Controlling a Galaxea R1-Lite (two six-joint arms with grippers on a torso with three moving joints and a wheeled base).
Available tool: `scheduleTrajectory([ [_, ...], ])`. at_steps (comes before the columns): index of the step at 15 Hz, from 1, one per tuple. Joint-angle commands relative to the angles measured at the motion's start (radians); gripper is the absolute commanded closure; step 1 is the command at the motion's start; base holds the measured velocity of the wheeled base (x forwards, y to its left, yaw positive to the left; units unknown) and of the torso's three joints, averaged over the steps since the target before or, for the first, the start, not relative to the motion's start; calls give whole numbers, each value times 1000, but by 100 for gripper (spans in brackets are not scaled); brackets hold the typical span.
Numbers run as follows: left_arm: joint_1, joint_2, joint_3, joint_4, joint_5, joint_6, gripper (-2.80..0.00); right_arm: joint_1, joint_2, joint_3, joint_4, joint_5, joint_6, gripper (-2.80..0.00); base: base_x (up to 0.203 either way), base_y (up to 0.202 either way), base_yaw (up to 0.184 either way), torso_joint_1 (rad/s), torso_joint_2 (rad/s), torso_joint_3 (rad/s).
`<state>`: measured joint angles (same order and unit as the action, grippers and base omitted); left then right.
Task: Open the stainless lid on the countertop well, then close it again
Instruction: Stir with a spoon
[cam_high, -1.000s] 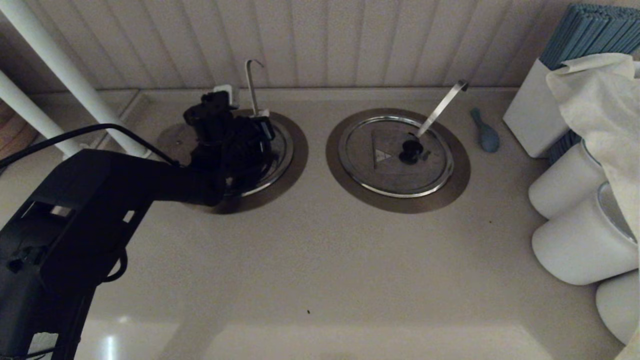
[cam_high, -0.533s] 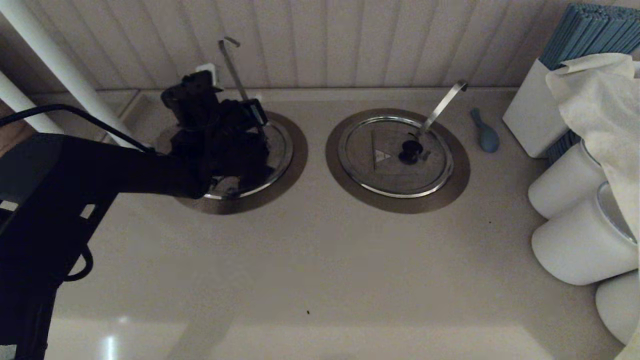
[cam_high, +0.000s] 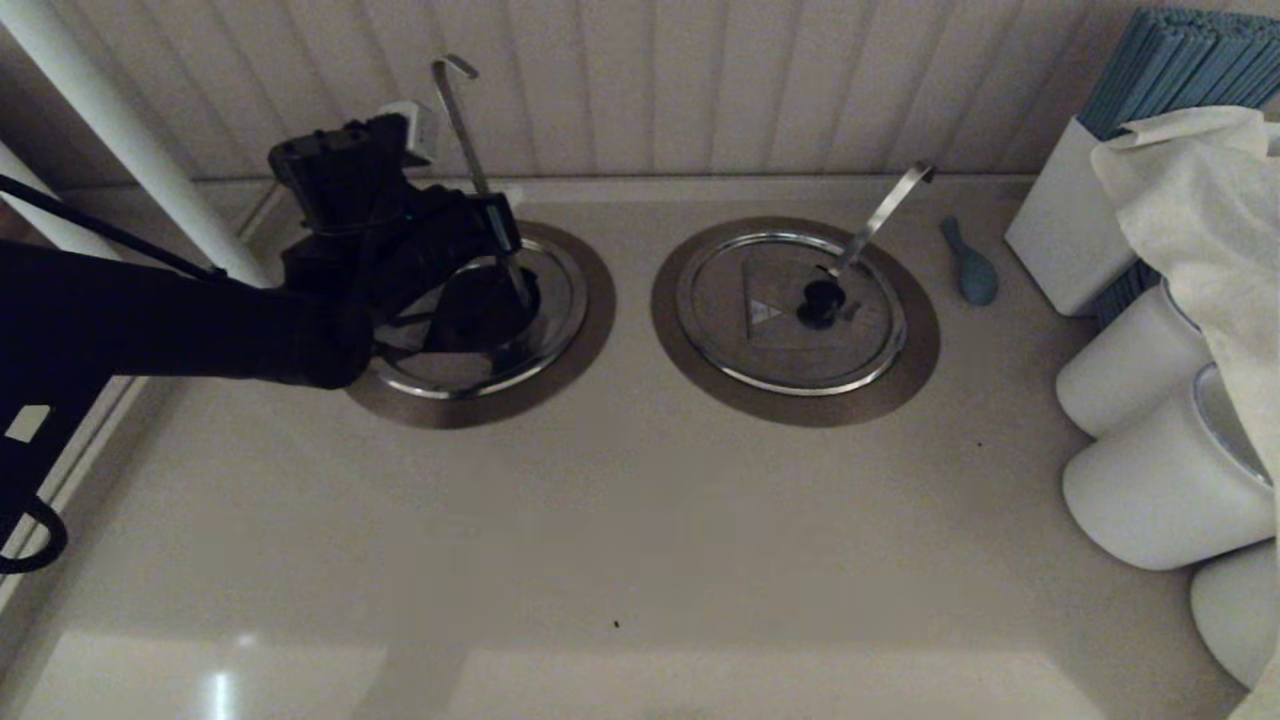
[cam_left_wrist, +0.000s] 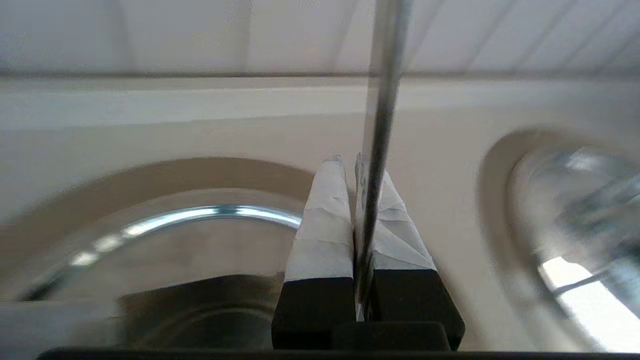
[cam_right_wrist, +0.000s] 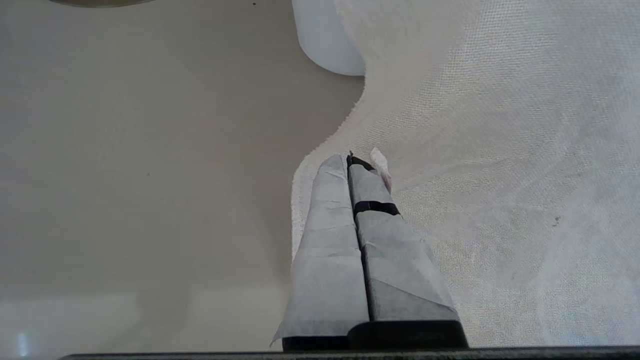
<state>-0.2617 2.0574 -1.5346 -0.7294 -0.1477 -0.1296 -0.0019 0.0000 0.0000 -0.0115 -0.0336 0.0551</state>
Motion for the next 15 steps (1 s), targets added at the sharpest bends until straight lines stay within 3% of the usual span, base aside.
scheduleTrajectory([
  [1, 10, -12, 19, 3, 0, 51, 0, 0, 2, 0, -1, 0, 0, 0, 0, 0, 0, 0, 0, 0],
  [4, 17, -20, 27, 49, 0, 101, 0, 0, 1, 0, -1, 0, 0, 0, 0, 0, 0, 0, 0, 0],
  [10, 31, 2, 58, 48, 25, 303, 0, 0, 2, 0, -1, 0, 0, 0, 0, 0, 0, 0, 0, 0],
  [13, 32, 17, 37, 39, 56, 300, 0, 0, 2, 0, -1, 0, 0, 0, 0, 0, 0, 0, 0, 0],
  [15, 32, 38, 28, -66, 77, 292, 0, 0, 2, 0, -1, 0, 0, 0, 0, 0, 0, 0, 0, 0],
])
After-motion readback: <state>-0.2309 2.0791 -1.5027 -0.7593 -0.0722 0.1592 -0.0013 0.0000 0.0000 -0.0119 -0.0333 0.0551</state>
